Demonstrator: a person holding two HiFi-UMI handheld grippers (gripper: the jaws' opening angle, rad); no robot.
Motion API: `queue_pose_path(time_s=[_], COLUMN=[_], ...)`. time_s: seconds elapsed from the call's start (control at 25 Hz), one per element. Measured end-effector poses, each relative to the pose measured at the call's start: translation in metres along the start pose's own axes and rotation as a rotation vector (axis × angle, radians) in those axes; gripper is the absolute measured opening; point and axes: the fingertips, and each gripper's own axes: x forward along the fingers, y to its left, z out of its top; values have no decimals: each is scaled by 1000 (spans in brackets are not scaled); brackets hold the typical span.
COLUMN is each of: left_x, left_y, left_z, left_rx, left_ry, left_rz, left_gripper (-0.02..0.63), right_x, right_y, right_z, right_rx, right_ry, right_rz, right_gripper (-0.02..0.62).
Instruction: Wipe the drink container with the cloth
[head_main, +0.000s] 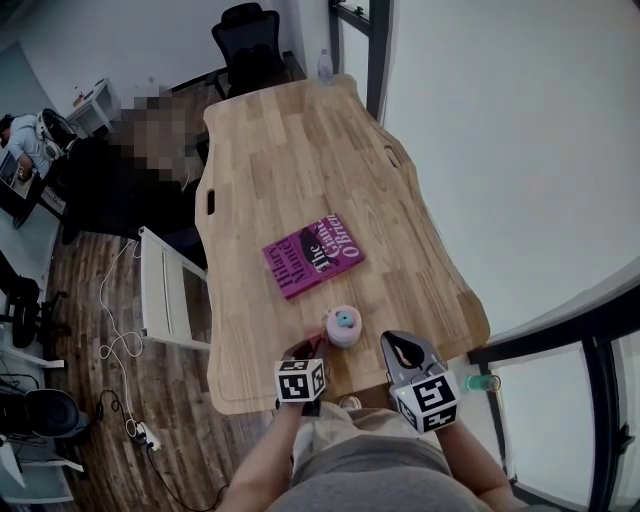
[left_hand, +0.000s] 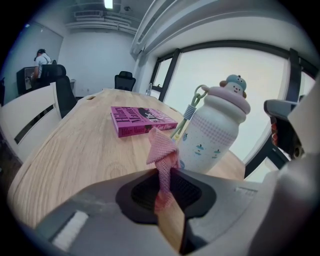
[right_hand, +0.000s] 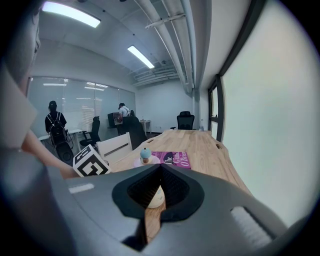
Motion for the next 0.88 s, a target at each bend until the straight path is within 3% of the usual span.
queue_pose_path(time_s=[0.32, 0.88], left_x=[-33, -91], left_y=[-10, -56], left_z=[12, 42], left_rx=[-8, 6], left_ry=[-68, -157], left_rz=[-31, -161], left_gripper=[64, 64], right_x=[-9, -31], right_y=[14, 19], right_z=[0, -4], right_rx=[-7, 7], right_ry=[-16, -39], right_rz=[11, -18], right_gripper=[3, 3])
